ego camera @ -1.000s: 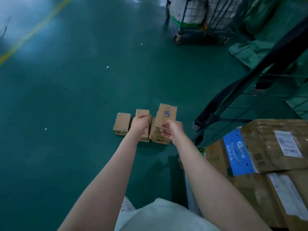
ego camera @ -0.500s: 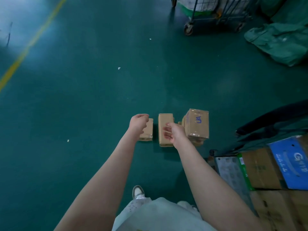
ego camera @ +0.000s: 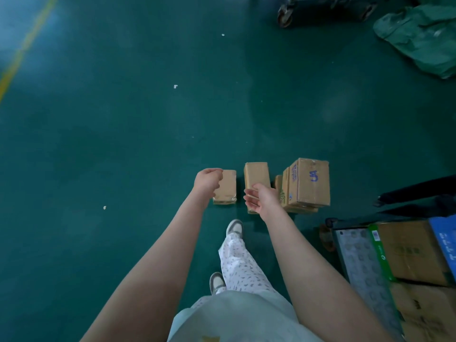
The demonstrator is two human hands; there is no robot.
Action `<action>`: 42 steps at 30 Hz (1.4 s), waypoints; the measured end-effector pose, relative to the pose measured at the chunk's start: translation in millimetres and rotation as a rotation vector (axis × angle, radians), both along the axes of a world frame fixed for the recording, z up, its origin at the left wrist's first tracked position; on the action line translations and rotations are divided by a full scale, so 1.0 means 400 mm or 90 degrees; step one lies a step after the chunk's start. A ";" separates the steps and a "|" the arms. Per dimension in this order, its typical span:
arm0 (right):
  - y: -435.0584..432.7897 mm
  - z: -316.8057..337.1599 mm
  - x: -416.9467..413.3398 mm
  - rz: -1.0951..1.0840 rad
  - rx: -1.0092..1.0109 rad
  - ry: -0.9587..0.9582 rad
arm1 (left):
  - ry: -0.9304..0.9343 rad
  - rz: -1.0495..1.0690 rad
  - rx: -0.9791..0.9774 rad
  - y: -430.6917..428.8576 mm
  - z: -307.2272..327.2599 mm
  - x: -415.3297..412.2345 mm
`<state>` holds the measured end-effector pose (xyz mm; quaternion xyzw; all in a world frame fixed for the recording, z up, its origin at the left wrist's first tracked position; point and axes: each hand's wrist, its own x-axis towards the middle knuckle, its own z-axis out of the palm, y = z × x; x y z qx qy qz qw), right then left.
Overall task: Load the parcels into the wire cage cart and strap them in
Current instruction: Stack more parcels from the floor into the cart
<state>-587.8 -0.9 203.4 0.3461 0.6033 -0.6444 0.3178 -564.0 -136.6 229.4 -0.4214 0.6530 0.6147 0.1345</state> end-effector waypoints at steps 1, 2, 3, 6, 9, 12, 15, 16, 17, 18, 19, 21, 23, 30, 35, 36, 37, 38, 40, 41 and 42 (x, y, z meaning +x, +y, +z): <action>-0.008 -0.008 -0.011 0.000 0.003 -0.007 | -0.005 -0.001 -0.002 -0.008 -0.006 -0.017; -0.022 -0.018 -0.035 -0.003 -0.001 -0.016 | -0.011 -0.003 -0.003 -0.023 -0.014 -0.047; -0.028 -0.021 -0.046 -0.009 -0.004 -0.019 | -0.011 -0.006 -0.003 -0.030 -0.016 -0.061; -0.062 -0.047 -0.125 -0.032 -0.007 -0.038 | -0.017 -0.033 -0.010 -0.062 -0.029 -0.151; -0.088 -0.075 -0.205 -0.053 -0.013 -0.055 | -0.032 -0.057 -0.016 -0.090 -0.044 -0.246; -0.105 -0.113 -0.268 -0.067 -0.011 -0.081 | -0.050 -0.086 -0.018 -0.112 -0.072 -0.335; -0.119 -0.164 -0.326 -0.085 -0.009 -0.109 | -0.065 -0.115 -0.026 -0.134 -0.120 -0.414; -0.125 -0.184 -0.343 -0.095 -0.005 -0.117 | -0.074 -0.129 -0.032 -0.140 -0.137 -0.438; -0.133 -0.212 -0.361 -0.106 -0.006 -0.130 | -0.085 -0.145 -0.037 -0.151 -0.165 -0.464; -0.142 -0.234 -0.374 -0.115 -0.008 -0.135 | -0.086 -0.160 -0.043 -0.159 -0.186 -0.485; -0.157 -0.268 -0.388 -0.123 -0.012 -0.146 | -0.092 -0.176 -0.048 -0.171 -0.221 -0.512; -0.183 -0.336 -0.407 -0.140 -0.019 -0.156 | -0.098 -0.199 -0.059 -0.193 -0.287 -0.550; -0.214 -0.437 -0.430 -0.156 -0.026 -0.176 | -0.111 -0.221 -0.069 -0.215 -0.387 -0.587; -0.299 -0.801 -0.435 -0.287 -0.040 -0.245 | -0.134 -0.369 -0.124 -0.283 -0.777 -0.666; -0.322 -1.040 -0.410 -0.361 -0.050 -0.268 | -0.132 -0.478 -0.178 -0.286 -1.034 -0.697; -0.321 -1.078 -0.409 -0.374 -0.049 -0.271 | -0.129 -0.493 -0.190 -0.283 -1.075 -0.707; -0.317 -1.113 -0.409 -0.385 -0.045 -0.276 | -0.128 -0.506 -0.201 -0.280 -1.113 -0.718; -0.315 -1.152 -0.407 -0.399 -0.047 -0.276 | -0.127 -0.525 -0.213 -0.273 -1.158 -0.725; -0.308 -1.215 -0.406 -0.415 -0.045 -0.282 | -0.128 -0.564 -0.244 -0.265 -1.239 -0.736; -0.305 -1.242 -0.404 -0.420 -0.043 -0.287 | -0.129 -0.585 -0.259 -0.262 -1.274 -0.738; -0.305 -1.269 -0.399 -0.423 -0.039 -0.292 | -0.130 -0.610 -0.276 -0.260 -1.310 -0.736</action>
